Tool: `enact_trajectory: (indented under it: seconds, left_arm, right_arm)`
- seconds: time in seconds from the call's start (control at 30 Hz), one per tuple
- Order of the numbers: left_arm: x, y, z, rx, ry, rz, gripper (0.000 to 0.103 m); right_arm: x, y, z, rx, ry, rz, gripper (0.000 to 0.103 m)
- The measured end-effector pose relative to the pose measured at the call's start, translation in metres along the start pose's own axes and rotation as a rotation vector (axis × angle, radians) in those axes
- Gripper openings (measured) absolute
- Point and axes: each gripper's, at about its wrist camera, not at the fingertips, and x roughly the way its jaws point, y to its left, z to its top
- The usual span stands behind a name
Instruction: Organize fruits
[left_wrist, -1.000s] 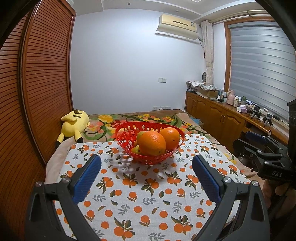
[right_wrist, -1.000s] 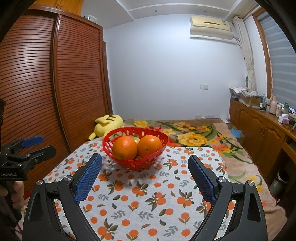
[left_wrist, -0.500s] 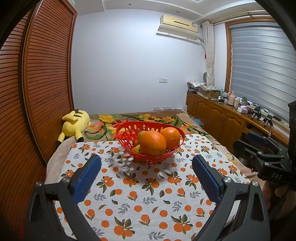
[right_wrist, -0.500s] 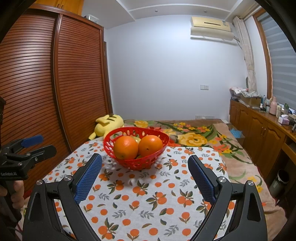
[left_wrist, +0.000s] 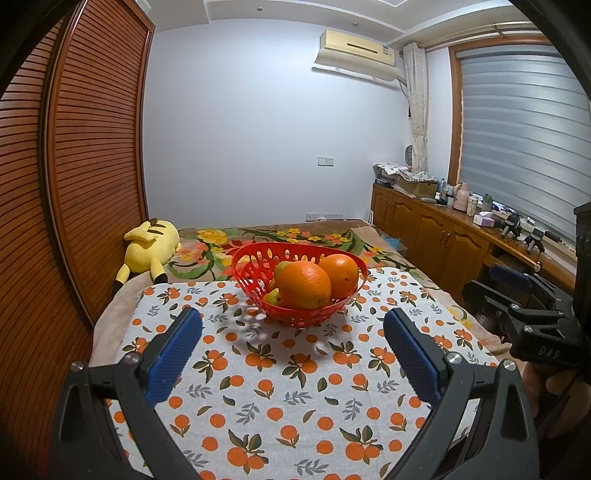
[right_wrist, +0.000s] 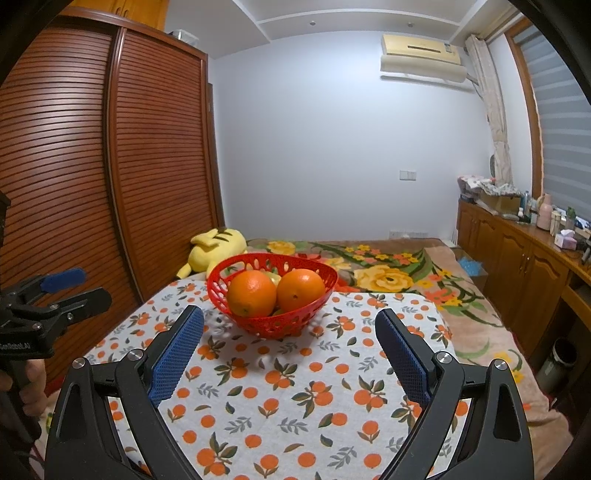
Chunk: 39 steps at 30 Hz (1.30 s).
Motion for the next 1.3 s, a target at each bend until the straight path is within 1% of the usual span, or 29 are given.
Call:
enact_trajectory:
  seconds: [1.3]
  left_arm:
    - [-0.0086,-0.0052,0.0037,0.004,-0.010,-0.005,0.100]
  right_arm:
    - [-0.0016,0.0012,-0.0017,-0.002,0.000,0.001,0.096]
